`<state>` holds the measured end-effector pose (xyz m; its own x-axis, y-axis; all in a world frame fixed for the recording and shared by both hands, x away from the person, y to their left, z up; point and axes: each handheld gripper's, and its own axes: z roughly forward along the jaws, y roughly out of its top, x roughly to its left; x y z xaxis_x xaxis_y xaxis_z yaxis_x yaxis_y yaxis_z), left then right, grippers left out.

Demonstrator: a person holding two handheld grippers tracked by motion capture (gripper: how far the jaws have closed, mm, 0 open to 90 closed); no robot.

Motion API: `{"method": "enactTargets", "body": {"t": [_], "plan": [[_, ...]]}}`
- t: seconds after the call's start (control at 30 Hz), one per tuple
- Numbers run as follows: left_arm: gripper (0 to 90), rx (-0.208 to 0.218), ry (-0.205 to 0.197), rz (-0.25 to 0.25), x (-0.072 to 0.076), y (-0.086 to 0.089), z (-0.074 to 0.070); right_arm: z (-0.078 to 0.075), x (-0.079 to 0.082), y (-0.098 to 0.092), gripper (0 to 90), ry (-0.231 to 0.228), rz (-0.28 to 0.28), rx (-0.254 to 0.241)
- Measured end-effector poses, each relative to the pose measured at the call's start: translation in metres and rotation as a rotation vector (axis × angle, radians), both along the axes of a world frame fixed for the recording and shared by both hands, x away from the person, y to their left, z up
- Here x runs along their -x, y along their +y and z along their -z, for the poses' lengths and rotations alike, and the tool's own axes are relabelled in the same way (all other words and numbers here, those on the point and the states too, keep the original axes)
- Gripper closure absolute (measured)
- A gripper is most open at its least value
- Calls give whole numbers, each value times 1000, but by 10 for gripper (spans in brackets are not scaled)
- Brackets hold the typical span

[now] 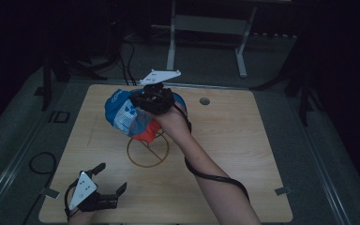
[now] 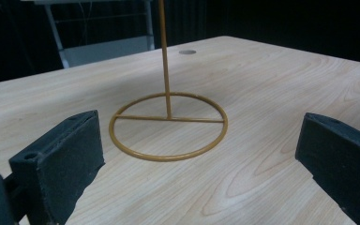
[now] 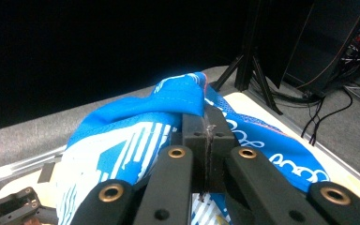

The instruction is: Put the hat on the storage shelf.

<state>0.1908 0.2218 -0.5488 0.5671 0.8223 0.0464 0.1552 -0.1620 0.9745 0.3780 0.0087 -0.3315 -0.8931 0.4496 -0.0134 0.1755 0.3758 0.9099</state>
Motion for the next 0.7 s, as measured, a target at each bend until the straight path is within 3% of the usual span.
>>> {"method": "enactTargets", "body": {"t": [0.1, 0.3, 0.53, 0.7], "plan": [[15, -7, 4, 7, 0, -1, 0, 9, -1, 5, 886, 16, -8, 34], [15, -8, 7, 14, 0, -1, 1, 16, 0, 3, 887, 21, -4, 31], [15, -9, 12, 17, -1, -1, 2, 15, 2, -1, 708, 14, -23, 31], [15, -7, 13, 14, -1, -1, 2, 13, 5, -13, 674, -3, -13, 24]]}}
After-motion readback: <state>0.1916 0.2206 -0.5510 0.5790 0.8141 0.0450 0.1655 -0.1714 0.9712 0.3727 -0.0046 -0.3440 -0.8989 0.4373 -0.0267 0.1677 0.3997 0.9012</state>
